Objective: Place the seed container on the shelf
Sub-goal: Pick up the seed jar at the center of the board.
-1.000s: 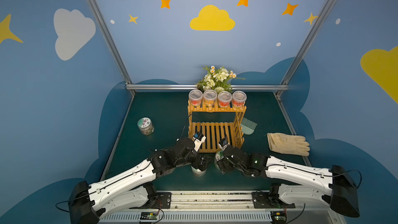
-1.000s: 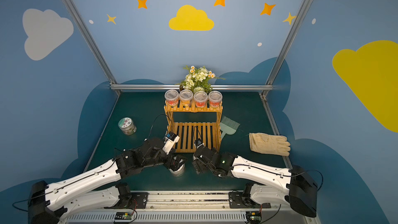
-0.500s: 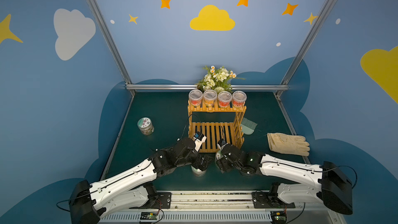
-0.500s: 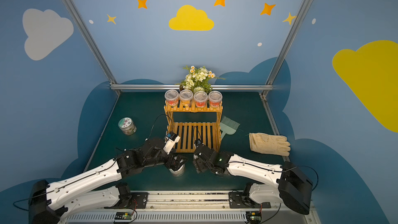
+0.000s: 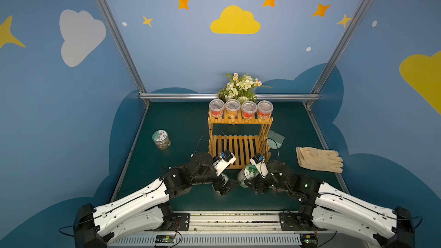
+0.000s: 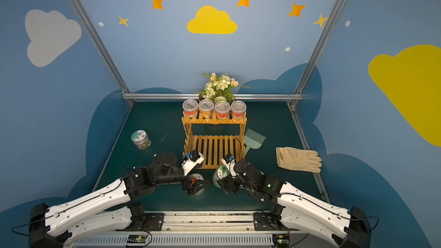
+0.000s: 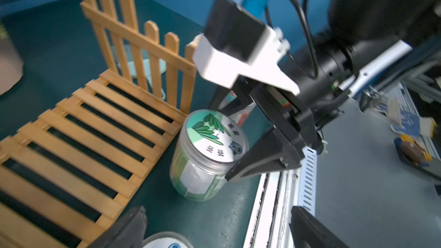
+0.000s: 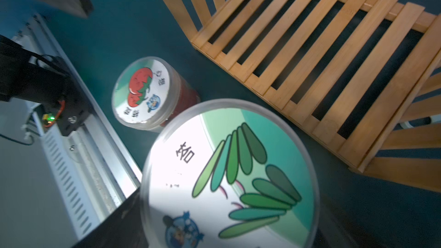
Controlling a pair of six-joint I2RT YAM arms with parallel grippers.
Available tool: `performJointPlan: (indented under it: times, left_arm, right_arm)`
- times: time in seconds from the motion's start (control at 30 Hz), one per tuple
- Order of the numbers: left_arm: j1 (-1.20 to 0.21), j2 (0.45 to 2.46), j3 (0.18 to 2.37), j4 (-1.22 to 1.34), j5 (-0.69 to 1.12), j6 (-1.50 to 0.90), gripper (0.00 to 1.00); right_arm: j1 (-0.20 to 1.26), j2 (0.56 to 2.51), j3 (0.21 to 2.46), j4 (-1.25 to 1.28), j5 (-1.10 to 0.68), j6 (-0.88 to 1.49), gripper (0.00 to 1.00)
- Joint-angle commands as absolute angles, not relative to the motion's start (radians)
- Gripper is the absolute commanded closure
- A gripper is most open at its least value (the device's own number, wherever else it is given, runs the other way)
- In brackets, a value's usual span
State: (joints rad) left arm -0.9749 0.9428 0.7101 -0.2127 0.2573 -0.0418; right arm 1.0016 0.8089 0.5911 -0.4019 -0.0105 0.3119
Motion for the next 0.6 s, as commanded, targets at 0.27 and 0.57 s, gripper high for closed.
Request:
performJointPlan:
  times: [0.27, 0.57]
  left_arm:
    - [-0.966, 1.069, 0.740, -0.133, 0.393, 0.322, 0.00]
    - [-0.876, 1.073, 0.707, -0.026, 0.443, 0.186, 0.00]
  right_arm:
    - [0.932, 0.791, 0.809, -0.563, -0.310, 0.194, 0.23]
    - [0.932, 0.814, 0.868, -0.567, -0.350, 0.173, 0.24]
